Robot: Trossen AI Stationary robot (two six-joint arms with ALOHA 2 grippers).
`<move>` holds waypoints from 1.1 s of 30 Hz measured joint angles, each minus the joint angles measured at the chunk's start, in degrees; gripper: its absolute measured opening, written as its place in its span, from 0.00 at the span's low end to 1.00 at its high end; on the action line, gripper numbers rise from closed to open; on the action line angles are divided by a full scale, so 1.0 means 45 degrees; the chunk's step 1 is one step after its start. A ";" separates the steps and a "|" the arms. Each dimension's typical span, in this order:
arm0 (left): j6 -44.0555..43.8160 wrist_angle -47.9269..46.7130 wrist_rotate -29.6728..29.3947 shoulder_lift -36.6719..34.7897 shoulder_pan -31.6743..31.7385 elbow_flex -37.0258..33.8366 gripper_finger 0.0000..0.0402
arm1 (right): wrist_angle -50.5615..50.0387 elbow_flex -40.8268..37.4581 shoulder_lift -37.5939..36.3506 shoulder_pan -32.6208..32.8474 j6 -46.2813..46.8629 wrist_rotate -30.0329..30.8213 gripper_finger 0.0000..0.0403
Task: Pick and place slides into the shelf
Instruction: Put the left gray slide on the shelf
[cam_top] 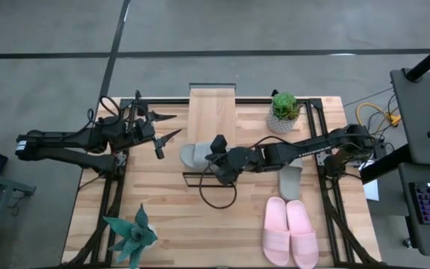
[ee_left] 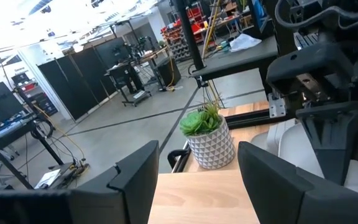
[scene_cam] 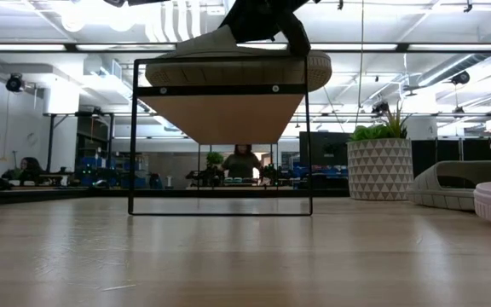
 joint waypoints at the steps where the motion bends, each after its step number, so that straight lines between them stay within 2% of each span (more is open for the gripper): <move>1: 0.0000 -0.0012 0.0000 0.0005 0.0000 0.0002 0.51 | 0.0005 -0.0007 0.0000 -0.0002 0.0035 -0.0001 0.02; 33: 0.0019 -0.0029 0.0000 0.0044 0.0004 -0.0002 0.51 | 0.0080 -0.0248 0.0002 -0.0355 0.0071 -0.0135 0.02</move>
